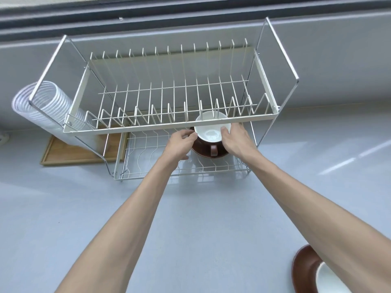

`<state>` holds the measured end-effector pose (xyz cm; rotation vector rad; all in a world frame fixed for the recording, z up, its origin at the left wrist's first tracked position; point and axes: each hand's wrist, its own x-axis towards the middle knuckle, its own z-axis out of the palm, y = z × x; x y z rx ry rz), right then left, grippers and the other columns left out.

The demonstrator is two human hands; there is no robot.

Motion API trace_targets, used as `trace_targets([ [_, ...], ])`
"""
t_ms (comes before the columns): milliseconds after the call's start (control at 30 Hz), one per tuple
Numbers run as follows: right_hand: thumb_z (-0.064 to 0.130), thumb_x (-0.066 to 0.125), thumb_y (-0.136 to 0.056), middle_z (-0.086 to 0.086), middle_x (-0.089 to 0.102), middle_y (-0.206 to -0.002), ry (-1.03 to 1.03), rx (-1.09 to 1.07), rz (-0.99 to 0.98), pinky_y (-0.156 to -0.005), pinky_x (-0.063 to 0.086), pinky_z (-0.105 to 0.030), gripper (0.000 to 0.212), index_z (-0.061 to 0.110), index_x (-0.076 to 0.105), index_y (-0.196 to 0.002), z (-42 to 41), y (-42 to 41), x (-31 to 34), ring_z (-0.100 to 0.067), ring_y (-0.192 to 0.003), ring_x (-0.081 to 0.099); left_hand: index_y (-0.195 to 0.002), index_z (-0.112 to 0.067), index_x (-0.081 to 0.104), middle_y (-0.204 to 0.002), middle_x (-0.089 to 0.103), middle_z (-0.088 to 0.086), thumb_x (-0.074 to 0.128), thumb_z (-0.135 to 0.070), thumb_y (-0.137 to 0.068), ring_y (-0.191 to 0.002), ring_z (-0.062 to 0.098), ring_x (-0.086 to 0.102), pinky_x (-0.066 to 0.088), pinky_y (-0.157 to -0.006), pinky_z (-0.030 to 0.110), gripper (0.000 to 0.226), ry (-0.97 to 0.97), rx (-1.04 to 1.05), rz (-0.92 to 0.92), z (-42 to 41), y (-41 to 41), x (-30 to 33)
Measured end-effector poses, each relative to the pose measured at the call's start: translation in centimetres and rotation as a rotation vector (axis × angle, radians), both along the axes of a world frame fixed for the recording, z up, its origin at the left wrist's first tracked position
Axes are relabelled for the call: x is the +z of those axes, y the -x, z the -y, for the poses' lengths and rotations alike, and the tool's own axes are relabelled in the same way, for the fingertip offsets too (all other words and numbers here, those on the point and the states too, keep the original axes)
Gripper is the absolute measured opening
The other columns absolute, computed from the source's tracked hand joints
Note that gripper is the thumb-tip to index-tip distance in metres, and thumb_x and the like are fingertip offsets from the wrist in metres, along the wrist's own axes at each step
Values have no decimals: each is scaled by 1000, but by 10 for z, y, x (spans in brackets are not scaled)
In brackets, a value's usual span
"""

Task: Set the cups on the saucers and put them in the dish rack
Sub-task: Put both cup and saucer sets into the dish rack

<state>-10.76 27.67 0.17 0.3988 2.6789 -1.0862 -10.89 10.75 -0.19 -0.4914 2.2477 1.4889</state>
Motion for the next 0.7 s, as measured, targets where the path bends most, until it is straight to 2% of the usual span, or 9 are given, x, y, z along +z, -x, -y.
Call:
trace_targets([
  [67,32,36,-101,-19,43,-145,5,28,-12,-105,37,-45,50,4,35,-143,1,-10,4,-38,-132,43,-135,-23,59,-135,58,4,53,-34,-99,-119,27,60,57,-86,40,38,52,-58,-22,1,-9,4],
  [167,35,36,-96,-13,43,-147,19,70,-40,-108,37,-47,53,14,35,-144,-1,-28,9,-35,-135,41,-135,-23,60,-123,63,3,53,-34,-99,-110,24,61,57,-94,45,39,152,-169,-61,0,-27,10],
  [267,37,38,-98,-12,41,-150,-128,159,5,-108,35,-47,54,18,32,-148,-6,-48,15,-33,-137,40,-136,-24,59,-128,66,3,53,-38,-99,-114,25,63,52,-102,45,40,241,-278,-71,-4,-47,16],
  [400,36,37,-99,-11,50,-138,-370,263,-39,-96,40,-48,45,18,42,-139,-14,-87,25,-35,-125,50,-141,-26,56,-138,64,2,51,-42,-100,-126,24,59,46,-106,38,45,449,-485,-135,-17,-76,24],
  [533,35,37,-100,-10,49,-131,-621,301,-152,-93,36,-46,37,19,46,-133,-25,-129,28,-34,-116,52,-141,-26,55,-138,62,3,49,-39,-99,-127,26,56,48,-98,39,44,638,-561,-366,-34,-110,28],
  [700,36,35,-101,-15,38,-148,-792,274,-198,-108,23,-54,44,19,41,-141,-47,-178,20,-35,-136,35,-142,-23,53,-144,54,6,50,-37,-99,-137,30,44,42,-107,45,46,768,-619,-637,-60,-154,19],
])
